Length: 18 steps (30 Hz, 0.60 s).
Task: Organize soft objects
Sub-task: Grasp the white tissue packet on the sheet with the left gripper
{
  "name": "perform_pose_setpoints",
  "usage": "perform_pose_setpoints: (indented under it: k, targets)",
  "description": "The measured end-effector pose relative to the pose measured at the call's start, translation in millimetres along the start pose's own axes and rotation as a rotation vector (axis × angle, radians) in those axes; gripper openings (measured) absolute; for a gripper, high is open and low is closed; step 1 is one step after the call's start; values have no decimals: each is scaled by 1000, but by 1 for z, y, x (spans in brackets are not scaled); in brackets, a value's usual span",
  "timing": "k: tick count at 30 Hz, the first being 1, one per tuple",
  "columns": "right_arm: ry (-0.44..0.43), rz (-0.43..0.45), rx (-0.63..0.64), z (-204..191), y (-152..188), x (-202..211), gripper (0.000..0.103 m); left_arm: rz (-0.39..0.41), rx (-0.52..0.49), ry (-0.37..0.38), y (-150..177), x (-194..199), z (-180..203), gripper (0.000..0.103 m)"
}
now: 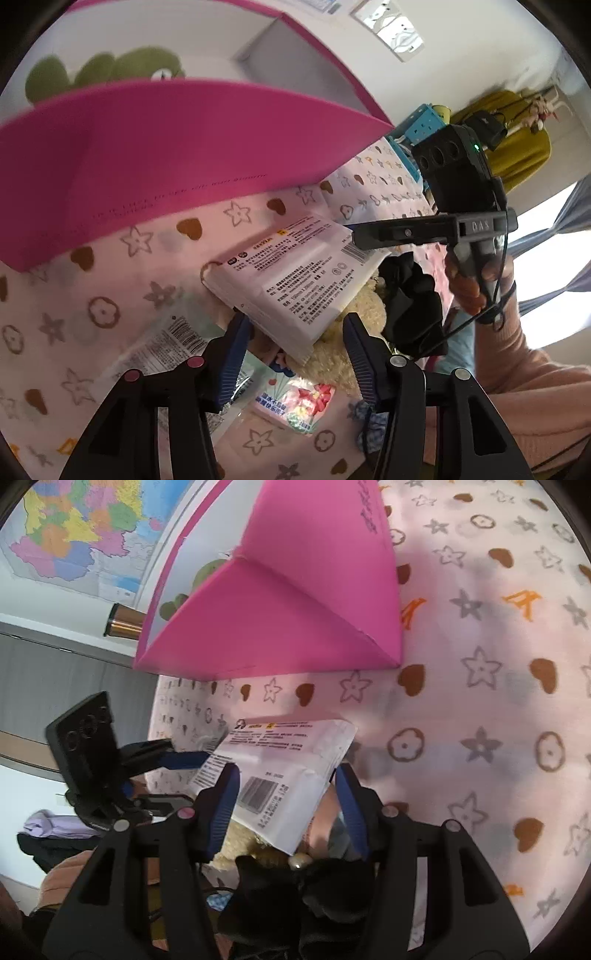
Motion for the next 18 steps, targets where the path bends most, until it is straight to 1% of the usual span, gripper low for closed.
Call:
perform_pose_setpoints:
  k: [3,5,7,8,9,11,12,14,18]
  targets:
    - [-8,9,24,-4,1,-1,56,-9,22,25,-1,-2,-4,53]
    - [0,30,41,-7,1,0,56,-2,28,34,-1,-1,-4,53]
    - [1,50,55,-9,3,3,55,11,30,30,-2,1,-4,50]
    - [6,59,67,-11,5,3,50,20,26,24,-2,3,-4,46]
    - [16,72,73,-13,5,4,44,24,23,24,-2,2,-3,44]
    - [31,99,93,-15,8,6,41,41,17,16,-3,4,-1,44]
    - [33,112,101,-17,9,7,36,46,14,19,-3,5,0,44]
    - [36,138,125,-21,10,11,31,49,25,21,-3,4,-1,44]
    - [35,184,151,-29,11,18,26,68,44,-17,-2,5,-11,44]
Point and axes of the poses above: each gripper's, at about its wrist camera, not at the fingertips, and x roughly against the way its jaws point, z to its right, y to its underside, the point moved 6 cm from there along -x, roughly the way its jaws point
